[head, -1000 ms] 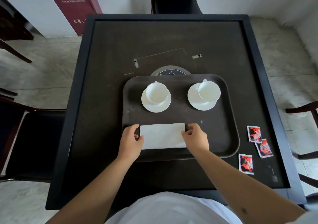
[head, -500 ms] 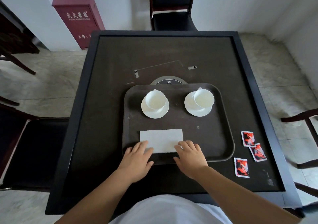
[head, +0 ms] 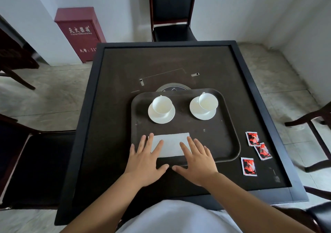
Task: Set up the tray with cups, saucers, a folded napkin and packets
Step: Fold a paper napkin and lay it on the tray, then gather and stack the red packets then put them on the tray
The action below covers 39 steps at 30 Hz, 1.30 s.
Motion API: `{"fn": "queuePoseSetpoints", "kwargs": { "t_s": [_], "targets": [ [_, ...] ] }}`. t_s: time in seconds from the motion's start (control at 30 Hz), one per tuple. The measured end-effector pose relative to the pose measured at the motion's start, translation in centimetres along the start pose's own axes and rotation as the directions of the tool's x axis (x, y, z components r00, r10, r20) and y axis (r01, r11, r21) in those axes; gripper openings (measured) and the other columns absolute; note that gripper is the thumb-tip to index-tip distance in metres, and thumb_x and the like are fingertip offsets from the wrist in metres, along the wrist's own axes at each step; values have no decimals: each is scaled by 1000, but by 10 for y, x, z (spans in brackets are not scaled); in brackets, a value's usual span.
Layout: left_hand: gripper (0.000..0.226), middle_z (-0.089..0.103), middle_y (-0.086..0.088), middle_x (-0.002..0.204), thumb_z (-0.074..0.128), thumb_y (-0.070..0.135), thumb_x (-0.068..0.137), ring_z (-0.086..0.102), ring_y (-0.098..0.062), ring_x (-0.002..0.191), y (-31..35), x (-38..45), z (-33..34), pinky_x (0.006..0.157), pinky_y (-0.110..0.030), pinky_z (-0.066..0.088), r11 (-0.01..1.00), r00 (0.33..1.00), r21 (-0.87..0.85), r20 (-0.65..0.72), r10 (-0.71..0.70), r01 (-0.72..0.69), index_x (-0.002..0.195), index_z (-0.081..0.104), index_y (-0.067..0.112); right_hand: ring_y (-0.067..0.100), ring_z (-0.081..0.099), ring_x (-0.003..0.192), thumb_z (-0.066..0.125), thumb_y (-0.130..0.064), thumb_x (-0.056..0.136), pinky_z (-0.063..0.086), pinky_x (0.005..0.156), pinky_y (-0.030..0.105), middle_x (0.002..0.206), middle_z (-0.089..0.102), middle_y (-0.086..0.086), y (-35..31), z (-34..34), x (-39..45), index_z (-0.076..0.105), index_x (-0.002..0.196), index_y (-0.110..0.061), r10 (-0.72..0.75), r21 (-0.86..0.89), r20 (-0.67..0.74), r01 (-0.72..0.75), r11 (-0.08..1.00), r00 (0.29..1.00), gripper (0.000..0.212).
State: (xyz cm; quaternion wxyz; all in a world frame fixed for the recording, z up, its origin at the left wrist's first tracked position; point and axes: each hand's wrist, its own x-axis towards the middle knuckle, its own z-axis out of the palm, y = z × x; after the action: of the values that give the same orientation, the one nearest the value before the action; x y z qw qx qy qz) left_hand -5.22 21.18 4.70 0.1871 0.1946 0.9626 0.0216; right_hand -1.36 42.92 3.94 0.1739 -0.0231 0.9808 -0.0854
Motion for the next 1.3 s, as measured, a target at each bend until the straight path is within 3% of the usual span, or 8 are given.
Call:
{"fn": "queuePoseSetpoints", "kwargs": {
  "t_s": [0.27, 0.47, 0.67, 0.87, 1.03, 1.3],
  "targets": [
    [83, 0, -5, 164, 30, 74, 83, 4, -31, 149, 7, 9, -20, 116, -56, 14, 994, 993, -23, -54, 104, -106, 152, 8, 34, 28, 21, 144, 45, -73, 83, 28, 111, 47, 160, 20, -1, 5, -12, -28, 23, 145, -34, 96, 19, -18, -96, 995, 995, 77],
    [77, 13, -5, 163, 32, 69, 85, 12, -28, 148, 55, 23, -30, 115, -52, 18, 956, 957, -31, -23, 290, -291, 152, 16, 33, 22, 31, 140, 41, -71, 86, 35, 107, 44, 155, 31, -4, 32, -17, -58, 30, 144, -31, 224, 119, -65, -215, 969, 973, 72],
    [71, 38, 1, 152, 38, 64, 87, 36, -22, 137, 129, 32, -30, 105, -43, 34, 936, 937, -51, -1, 350, -349, 148, 30, 29, 20, 37, 138, 41, -69, 88, 40, 104, 42, 156, 32, -6, 101, -17, -86, 29, 146, -30, 284, 190, -54, -269, 944, 957, 71],
    [65, 46, 5, 143, 41, 60, 88, 47, -22, 126, 217, 45, -17, 97, -43, 41, 948, 951, -106, 44, 307, -301, 145, 35, 29, 22, 43, 132, 46, -61, 89, 42, 99, 43, 151, 40, -6, 186, -20, -104, 36, 142, -28, 223, 166, 32, -226, 960, 974, 63],
    [62, 47, 2, 143, 47, 53, 91, 44, -24, 128, 291, 67, 2, 100, -44, 39, 959, 958, -66, 67, 279, -275, 145, 36, 27, 22, 56, 111, 50, -53, 87, 46, 80, 36, 119, 58, -9, 253, -18, -114, 49, 118, -27, 131, 137, 103, -144, 980, 986, 40],
    [65, 42, -8, 135, 61, 38, 92, 40, -28, 123, 350, 87, 33, 99, -43, 40, 980, 977, 46, 101, 187, -192, 148, 32, 22, 23, 48, 121, 54, -51, 89, 47, 89, 39, 131, 52, -2, 292, -7, -118, 46, 132, -24, 3, 126, 232, -33, 992, 973, 51]
  ]
}}
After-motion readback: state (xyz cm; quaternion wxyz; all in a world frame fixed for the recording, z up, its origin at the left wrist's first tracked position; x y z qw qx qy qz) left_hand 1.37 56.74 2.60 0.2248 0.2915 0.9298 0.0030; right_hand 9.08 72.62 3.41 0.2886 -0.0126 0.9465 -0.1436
